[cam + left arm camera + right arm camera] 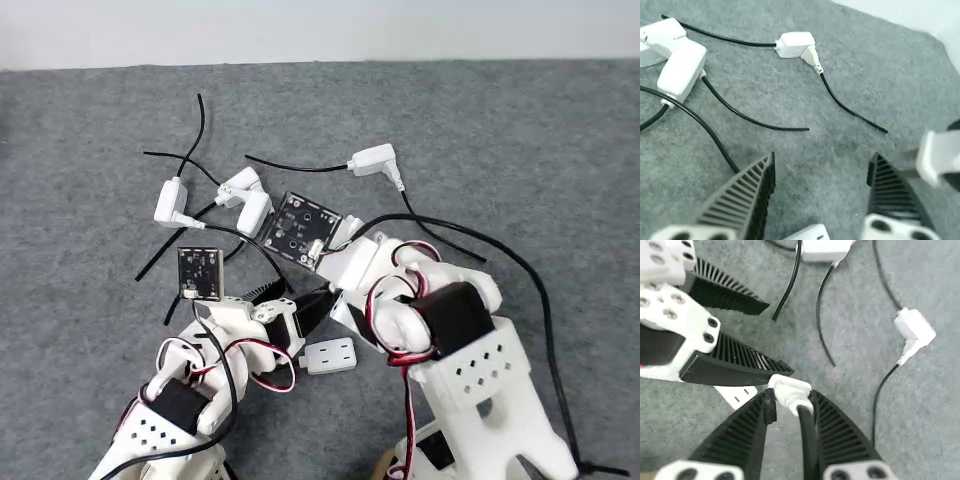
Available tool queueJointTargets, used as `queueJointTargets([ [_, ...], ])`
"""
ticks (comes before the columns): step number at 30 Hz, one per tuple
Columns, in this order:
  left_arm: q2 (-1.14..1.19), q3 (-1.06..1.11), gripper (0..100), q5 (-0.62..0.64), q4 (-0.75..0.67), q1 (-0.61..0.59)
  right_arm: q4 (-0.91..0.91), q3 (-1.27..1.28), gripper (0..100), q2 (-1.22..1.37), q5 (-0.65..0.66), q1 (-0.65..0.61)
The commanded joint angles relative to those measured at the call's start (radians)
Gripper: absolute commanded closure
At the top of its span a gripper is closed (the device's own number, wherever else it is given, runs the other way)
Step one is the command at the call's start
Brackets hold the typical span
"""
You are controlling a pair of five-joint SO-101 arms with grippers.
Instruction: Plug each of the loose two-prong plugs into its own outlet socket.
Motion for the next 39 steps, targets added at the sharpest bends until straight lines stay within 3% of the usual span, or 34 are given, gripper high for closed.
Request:
queueJointTargets([
  [1, -0.009, -0.005, 71, -0.005, 0.002, -0.014, -0.041, -0.032, 99.1, -0.019, 0.054, 0.051],
  [8, -0.009, -0.005, 71, -0.003, 0.002, -0.080, -0.042, 0.040, 99.1, -0.021, 0.158, 0.171],
  [14, -0.009, 0.059, 71, -0.025, 0.003, -0.190, -0.018, 0.044, 99.1, -0.019, 0.189, 0.170],
  [17, -0.009, 0.077, 71, -0.114, 0.003, -0.367, 0.048, 0.046, 99.1, -0.019, 0.221, 0.111],
  [21, -0.009, 0.114, 72, -0.160, -0.003, -0.551, 0.119, 0.048, 99.1, -0.015, 0.281, -0.077],
  [24, -0.009, 0.131, 72, -0.189, 0.000, -0.555, 0.128, 0.061, 99.1, 0.050, 0.365, -0.133],
  [31, -0.009, 0.133, 72, -0.193, 0.000, -0.552, 0.094, 0.112, 99.1, 0.266, 0.568, -0.130],
  [39, -0.009, 0.148, 72, -0.196, -0.005, -0.496, 0.039, 0.135, 99.1, 0.275, 0.690, -0.038],
])
